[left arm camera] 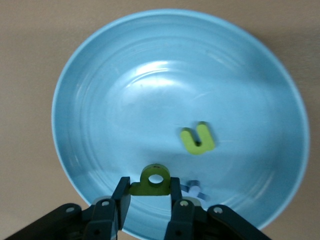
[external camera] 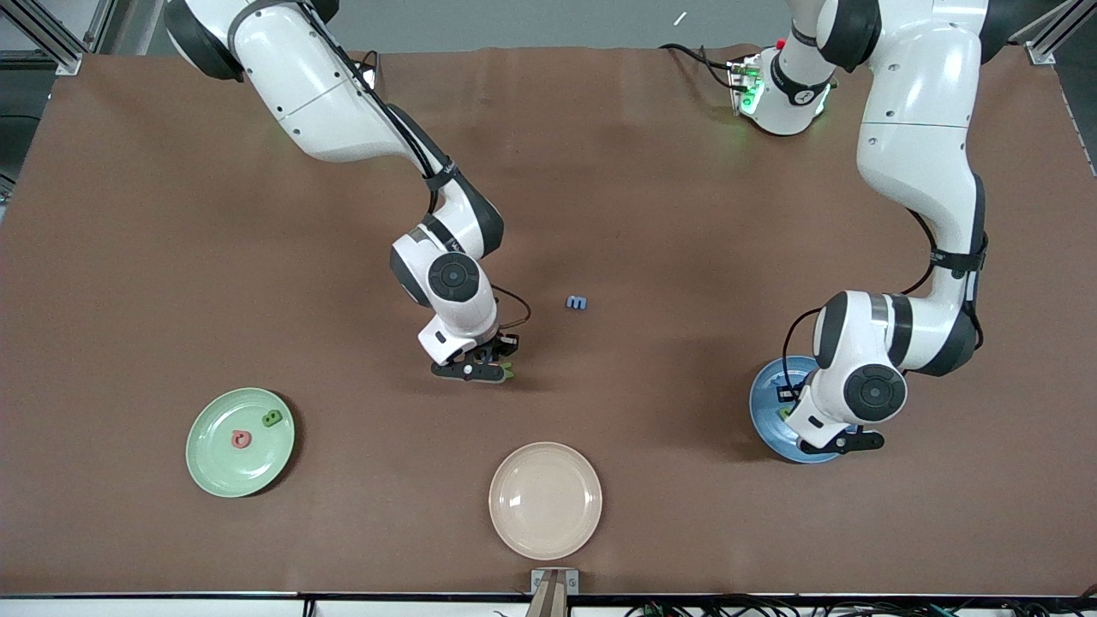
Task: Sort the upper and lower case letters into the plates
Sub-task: 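Release the q on the blue plate while the right gripper drops C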
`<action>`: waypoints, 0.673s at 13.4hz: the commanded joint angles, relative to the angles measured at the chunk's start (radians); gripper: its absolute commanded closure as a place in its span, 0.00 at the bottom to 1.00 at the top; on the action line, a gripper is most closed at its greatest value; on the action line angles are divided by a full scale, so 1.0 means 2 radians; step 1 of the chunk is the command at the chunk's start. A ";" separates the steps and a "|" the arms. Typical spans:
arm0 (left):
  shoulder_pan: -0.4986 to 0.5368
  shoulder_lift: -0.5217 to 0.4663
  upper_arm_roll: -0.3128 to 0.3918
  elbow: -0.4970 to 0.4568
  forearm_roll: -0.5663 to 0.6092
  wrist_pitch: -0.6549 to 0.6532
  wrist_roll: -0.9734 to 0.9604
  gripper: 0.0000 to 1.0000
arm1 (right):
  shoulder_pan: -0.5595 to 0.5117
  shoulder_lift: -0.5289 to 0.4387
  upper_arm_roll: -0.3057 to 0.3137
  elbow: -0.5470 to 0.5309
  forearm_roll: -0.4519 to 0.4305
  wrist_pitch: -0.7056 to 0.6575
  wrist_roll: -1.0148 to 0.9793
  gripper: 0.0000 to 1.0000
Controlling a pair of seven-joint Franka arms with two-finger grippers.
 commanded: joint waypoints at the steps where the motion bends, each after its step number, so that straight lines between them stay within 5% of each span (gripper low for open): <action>1: -0.003 -0.010 -0.002 -0.011 0.004 0.018 0.005 0.96 | -0.029 -0.022 -0.006 0.005 -0.001 -0.028 -0.027 0.92; 5: -0.003 -0.008 -0.002 -0.014 0.006 0.027 0.006 0.87 | -0.124 -0.043 -0.015 0.008 -0.004 -0.040 -0.210 0.92; 6: -0.003 -0.008 -0.002 -0.014 0.006 0.027 0.006 0.75 | -0.150 -0.044 -0.015 0.011 -0.004 -0.041 -0.272 0.92; 7: -0.003 -0.009 -0.002 -0.013 0.007 0.027 0.006 0.48 | -0.172 -0.044 -0.015 0.016 -0.004 -0.041 -0.319 0.92; 8: -0.003 -0.012 -0.002 -0.012 0.005 0.026 0.005 0.03 | -0.190 -0.044 -0.015 0.020 -0.005 -0.041 -0.362 0.92; 9: -0.002 -0.016 -0.002 -0.011 0.006 0.023 0.007 0.00 | -0.209 -0.043 -0.015 0.026 -0.005 -0.040 -0.413 0.92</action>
